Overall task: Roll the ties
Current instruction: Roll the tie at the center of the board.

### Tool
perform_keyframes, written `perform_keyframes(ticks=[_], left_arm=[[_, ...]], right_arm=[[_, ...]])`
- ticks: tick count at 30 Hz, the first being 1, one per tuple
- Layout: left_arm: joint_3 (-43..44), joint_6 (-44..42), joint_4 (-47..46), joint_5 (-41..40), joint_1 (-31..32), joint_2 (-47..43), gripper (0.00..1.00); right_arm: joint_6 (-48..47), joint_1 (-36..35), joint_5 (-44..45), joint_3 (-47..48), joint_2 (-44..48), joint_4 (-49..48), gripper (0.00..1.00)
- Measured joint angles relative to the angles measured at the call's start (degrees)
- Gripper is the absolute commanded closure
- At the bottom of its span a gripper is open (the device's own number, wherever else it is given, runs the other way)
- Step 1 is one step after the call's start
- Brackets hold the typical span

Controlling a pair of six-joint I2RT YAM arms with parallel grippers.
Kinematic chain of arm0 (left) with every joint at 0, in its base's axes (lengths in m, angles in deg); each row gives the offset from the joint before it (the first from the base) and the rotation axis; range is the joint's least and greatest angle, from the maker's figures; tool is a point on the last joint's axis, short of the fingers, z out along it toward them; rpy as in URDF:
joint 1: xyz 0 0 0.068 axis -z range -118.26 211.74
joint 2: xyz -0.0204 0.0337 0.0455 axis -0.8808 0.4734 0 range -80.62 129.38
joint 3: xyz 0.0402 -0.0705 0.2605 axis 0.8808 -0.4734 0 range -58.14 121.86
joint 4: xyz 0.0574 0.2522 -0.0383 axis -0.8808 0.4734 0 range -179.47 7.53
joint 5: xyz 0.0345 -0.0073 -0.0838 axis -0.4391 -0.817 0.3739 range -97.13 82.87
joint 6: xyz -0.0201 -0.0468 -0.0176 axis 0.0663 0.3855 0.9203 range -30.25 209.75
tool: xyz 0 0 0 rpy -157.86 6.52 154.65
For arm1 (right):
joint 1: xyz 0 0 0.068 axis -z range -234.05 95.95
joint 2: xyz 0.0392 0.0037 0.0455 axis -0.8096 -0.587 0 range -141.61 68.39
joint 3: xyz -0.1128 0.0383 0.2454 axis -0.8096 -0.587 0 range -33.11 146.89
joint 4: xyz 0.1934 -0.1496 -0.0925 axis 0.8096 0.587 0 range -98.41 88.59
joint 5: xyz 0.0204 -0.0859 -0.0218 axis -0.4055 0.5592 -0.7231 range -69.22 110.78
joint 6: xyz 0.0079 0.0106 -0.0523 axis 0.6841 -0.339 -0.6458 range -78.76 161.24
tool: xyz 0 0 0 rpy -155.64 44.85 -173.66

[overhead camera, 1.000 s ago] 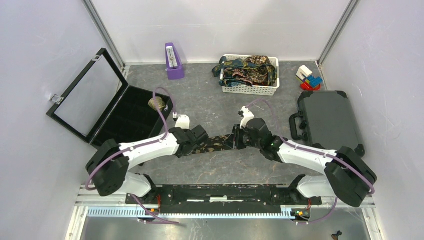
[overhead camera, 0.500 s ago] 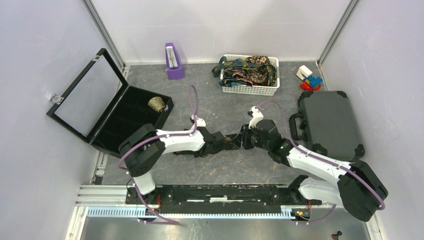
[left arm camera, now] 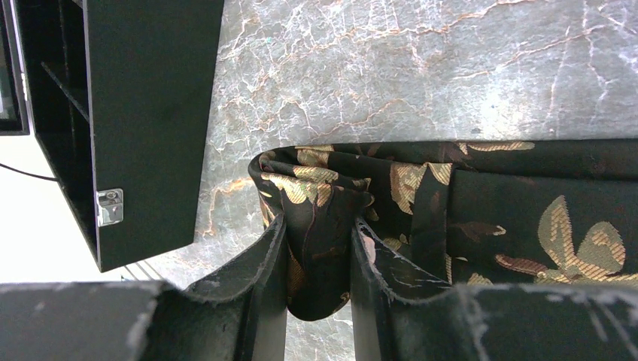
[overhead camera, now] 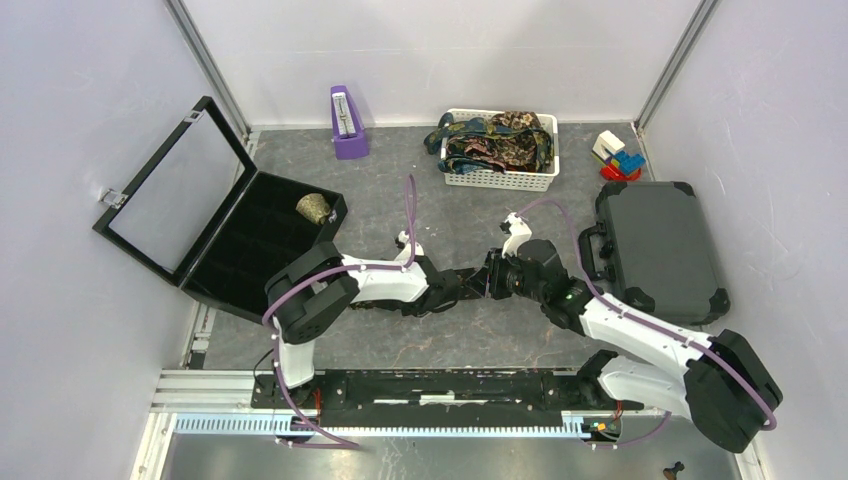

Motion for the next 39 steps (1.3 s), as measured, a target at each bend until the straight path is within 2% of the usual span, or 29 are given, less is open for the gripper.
perform_keyframes(ticks=[7,17,28,39], left_arm=[[0.2,-0.72,-0.31,0.42,0.13,0.22,0.67],[0.26,-2.25,-1.38,1.68,0.26,0.22,0.53],[0.26,-3.65,-2.75,3.1,0.26,-0.39,0.47],[0.59,-3.89,-5.92,6.12,0.26,-3.48,0.35]], right_arm=[[-0.04,0.0,-0.02,0.0,0.22,0.28,0.7],[-0.17,0.0,0.0,0.0,0.83,1.36,0.71],[-0.17,0.0,0.0,0.0,0.87,1.73,0.71],[-0.15,0.0,0.0,0.22,1.11,2.82,0.7]])
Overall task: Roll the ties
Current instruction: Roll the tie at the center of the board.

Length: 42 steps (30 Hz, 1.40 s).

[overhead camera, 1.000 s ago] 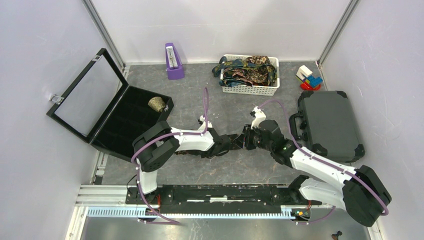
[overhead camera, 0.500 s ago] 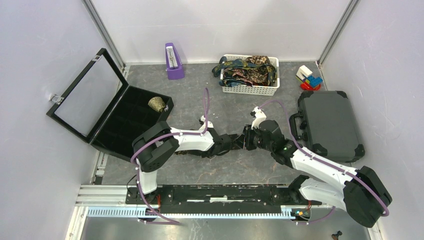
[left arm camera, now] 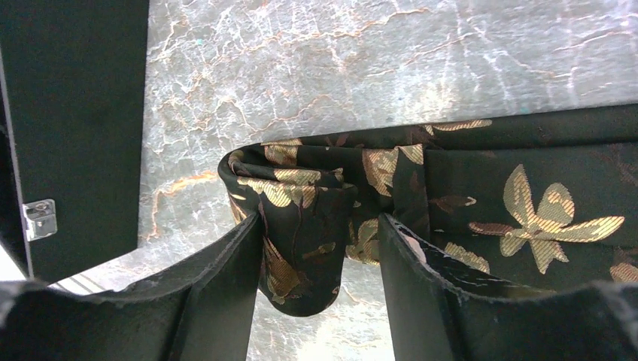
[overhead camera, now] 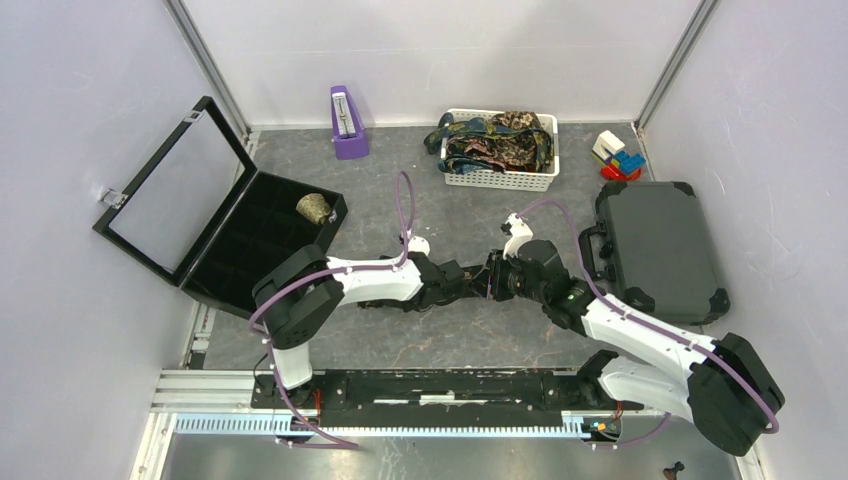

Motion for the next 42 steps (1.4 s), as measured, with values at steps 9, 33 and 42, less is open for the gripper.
perform_keyframes(ticks=[9,33,42], left_arm=[[0.63,-0.98,-1.9,2.64,0.11,-2.05,0.28],[5.07,-1.9,0.33,5.05,0.11,-14.78,0.15],[-4.46,-4.61,-2.43,8.0,-4.52,-38.56,0.05]], right_arm=[[0.0,0.0,0.02,1.42,0.0,0.39,0.7],[0.24,0.0,-0.33,4.85,-4.13,-0.57,0.66],[3.19,-2.82,-1.73,10.14,-14.8,-4.83,0.45]])
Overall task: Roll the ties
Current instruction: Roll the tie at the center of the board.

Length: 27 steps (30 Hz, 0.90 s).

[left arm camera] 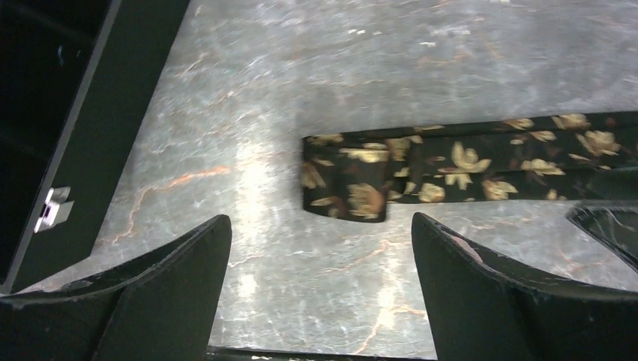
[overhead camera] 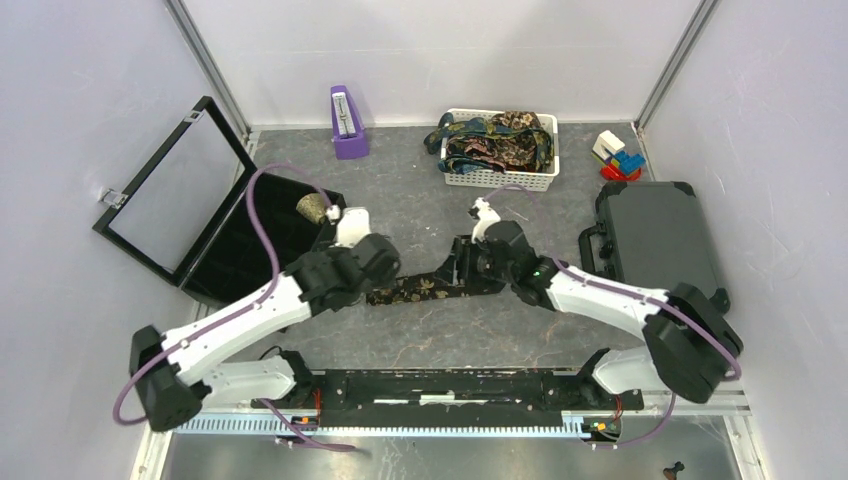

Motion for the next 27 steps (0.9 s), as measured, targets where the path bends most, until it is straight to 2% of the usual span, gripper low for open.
perform_keyframes(ticks=[6,10,19,27], left_arm=[[-13.92,-3.37,-6.03,9.99,-12.57,-14.38,0.02],[-16.87,-4.94,-8.04,15.06,-17.18,-19.08,0.02],[-18.1,-5.35,-9.9,17.99,-19.21,-18.86,0.03],[-19.19,-5.35,-9.92,17.99,-19.45,-20.37,0.03]], right_arm=[[1.46,-5.99,-0.04,7.63,-9.86,-1.68,0.39],[1.97,-9.42,0.59,12.85,-15.21,-1.55,0.37],[3.63,-13.81,4.63,21.16,-22.95,0.87,0.38],[4.96,-14.93,7.3,23.54,-27.36,2.73,0.51]])
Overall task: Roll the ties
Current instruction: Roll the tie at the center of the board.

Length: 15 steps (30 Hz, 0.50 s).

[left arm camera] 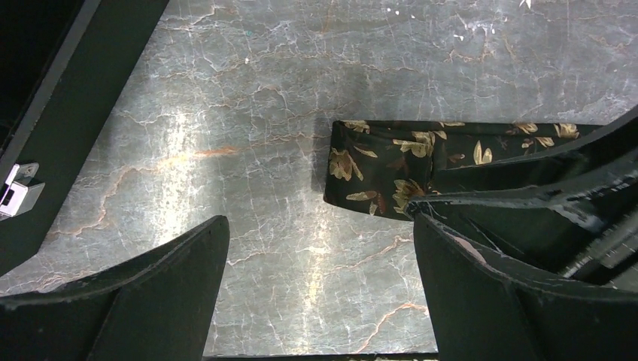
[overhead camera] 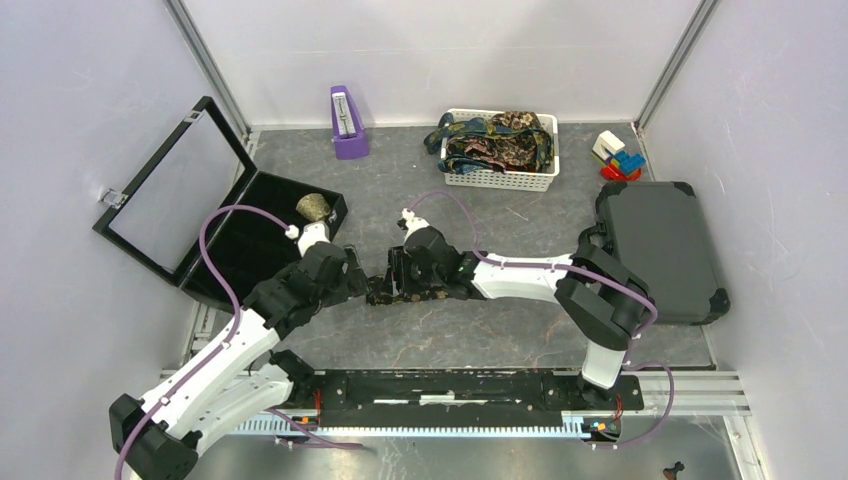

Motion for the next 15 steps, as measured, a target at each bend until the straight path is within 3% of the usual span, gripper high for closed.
perform_keyframes(ticks=[15], left_arm=[[-1.53,0.0,-1.46,0.85,0.0,-0.61,0.04]], right_arm=[[-0.02,-0.02,1.31,2.14,-2.4,1.22,0.53]])
